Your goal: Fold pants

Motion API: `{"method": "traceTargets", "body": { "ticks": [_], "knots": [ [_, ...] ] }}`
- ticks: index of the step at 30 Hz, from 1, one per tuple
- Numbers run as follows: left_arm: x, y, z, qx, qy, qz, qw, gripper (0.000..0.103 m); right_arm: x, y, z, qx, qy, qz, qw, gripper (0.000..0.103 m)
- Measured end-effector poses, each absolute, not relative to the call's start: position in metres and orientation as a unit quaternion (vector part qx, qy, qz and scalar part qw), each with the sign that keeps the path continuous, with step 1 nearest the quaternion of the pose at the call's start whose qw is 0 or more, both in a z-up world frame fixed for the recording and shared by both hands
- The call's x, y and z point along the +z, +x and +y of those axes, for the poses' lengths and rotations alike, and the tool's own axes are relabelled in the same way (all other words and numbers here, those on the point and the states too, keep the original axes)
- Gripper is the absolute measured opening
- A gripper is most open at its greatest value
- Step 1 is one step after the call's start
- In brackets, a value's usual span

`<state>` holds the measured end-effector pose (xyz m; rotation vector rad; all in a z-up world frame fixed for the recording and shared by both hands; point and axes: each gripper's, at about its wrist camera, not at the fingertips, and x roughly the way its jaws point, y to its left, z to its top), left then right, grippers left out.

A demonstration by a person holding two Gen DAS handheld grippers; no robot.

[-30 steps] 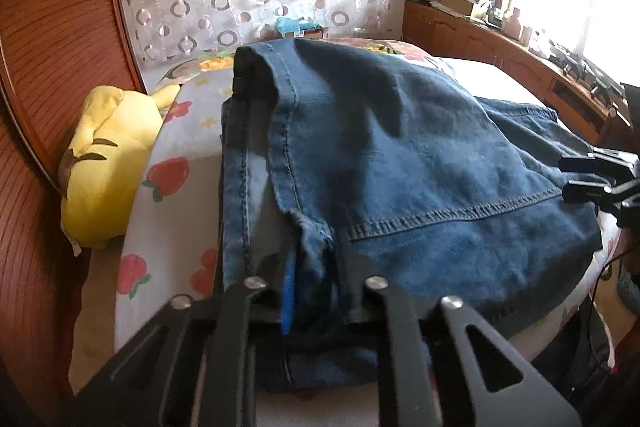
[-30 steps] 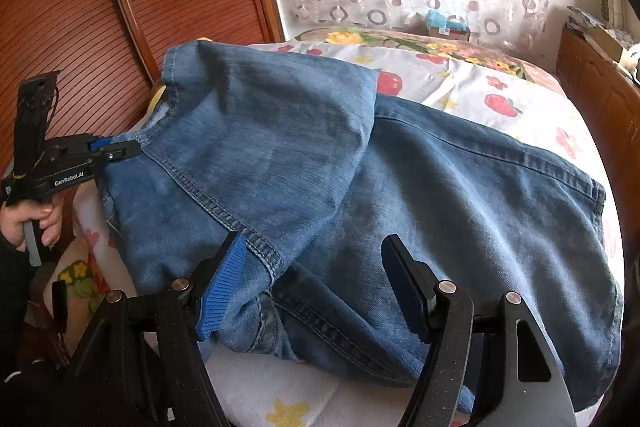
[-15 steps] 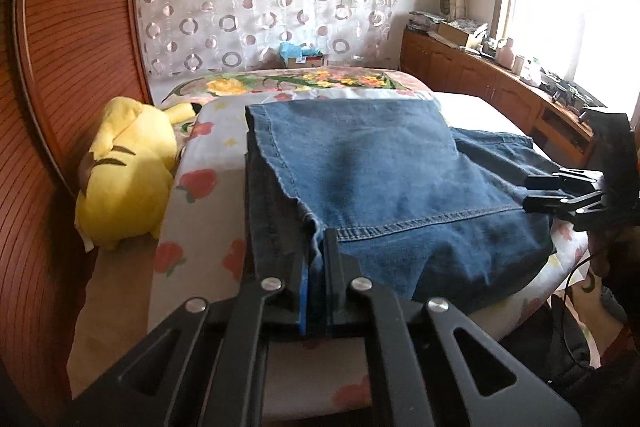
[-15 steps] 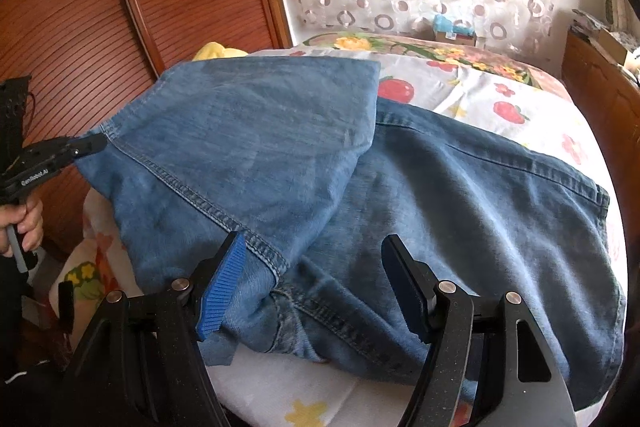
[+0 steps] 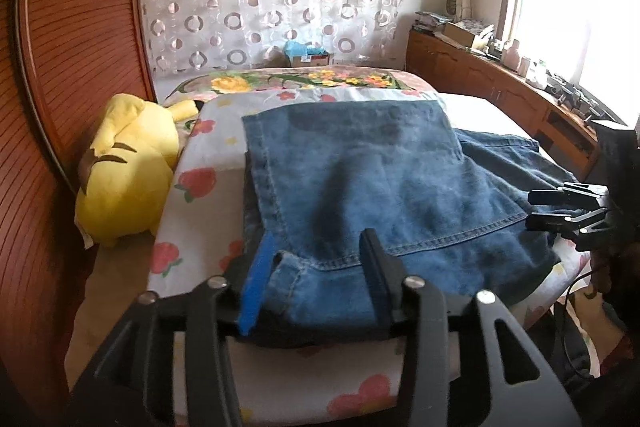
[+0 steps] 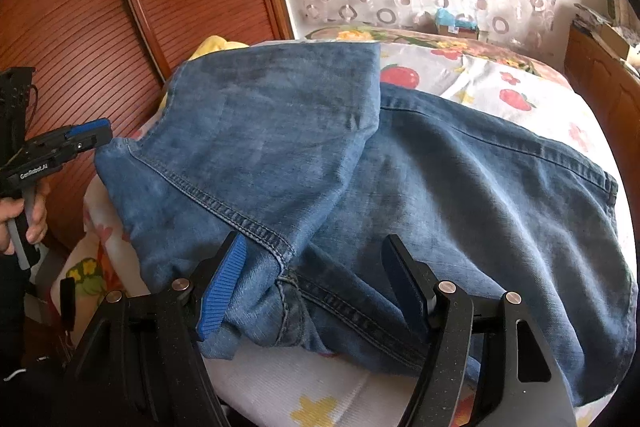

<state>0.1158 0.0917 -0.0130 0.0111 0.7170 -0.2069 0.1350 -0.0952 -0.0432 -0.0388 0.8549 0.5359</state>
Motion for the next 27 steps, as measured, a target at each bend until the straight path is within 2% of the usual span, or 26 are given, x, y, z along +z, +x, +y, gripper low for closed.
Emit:
{"method": "traceTargets", "body": {
  "ticks": [1, 2, 3, 12, 27],
  "knots": [
    [-0.013, 0.116, 0.088, -0.102, 0.011, 0.348, 0.932, 0.049, -0.042, 0.134, -0.097, 0.255, -0.017, 0.408, 0.876, 0.072],
    [-0.013, 0.116, 0.084, -0.104, 0.016, 0.345, 0.933, 0.061, -0.041, 0.134, -0.100, 0.254, -0.015, 0.407, 0.877, 0.072],
    [-0.013, 0.115, 0.079, -0.108, 0.020, 0.340, 0.934, 0.067, -0.040, 0.133, -0.102, 0.252, -0.013, 0.406, 0.878, 0.072],
    [-0.019, 0.128, 0.026, -0.150, 0.016, 0.341, 0.928, 0.072, -0.025, 0.124, -0.139, 0.216, -0.004, 0.390, 0.895, 0.072],
    [-0.037, 0.144, -0.047, -0.186, 0.016, 0.376, 0.908, 0.072, -0.011, 0.103, -0.235, 0.119, 0.003, 0.372, 0.921, 0.072]
  ]
}}
